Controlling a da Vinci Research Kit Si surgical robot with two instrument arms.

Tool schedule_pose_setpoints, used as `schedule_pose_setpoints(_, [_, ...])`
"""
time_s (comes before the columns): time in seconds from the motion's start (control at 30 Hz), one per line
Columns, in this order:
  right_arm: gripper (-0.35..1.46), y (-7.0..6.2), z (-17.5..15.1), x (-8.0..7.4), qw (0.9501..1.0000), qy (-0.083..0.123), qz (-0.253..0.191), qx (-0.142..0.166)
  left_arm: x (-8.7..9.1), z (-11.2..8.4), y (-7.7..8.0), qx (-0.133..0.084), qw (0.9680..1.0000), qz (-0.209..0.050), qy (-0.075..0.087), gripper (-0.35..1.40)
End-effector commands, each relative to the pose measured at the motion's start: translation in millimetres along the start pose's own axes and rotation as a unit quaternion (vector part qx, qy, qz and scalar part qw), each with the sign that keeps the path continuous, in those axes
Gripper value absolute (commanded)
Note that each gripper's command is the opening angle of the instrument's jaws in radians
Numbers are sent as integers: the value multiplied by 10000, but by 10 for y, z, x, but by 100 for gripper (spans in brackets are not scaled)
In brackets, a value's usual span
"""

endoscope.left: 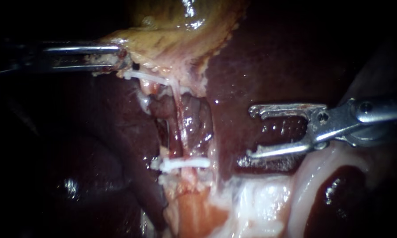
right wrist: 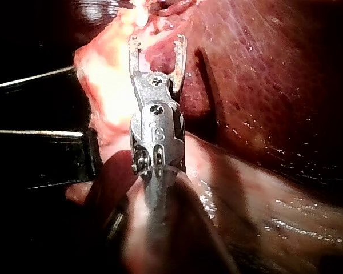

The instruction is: Going back first clip right tube

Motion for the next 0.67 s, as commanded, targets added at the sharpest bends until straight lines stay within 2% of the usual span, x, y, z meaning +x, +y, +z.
schedule_pose_setpoints(0.03, [50, 0, 0, 0, 10000, -1, 0, -1, -1, 2, 0, -3, 10000, 3, -20, -35])
schedule_pose_setpoints(0.67, [50, 0, 0, 0, 10000, -1, 0, -1, -2, 4, 1, -14, 10000, 6, -24, -35])
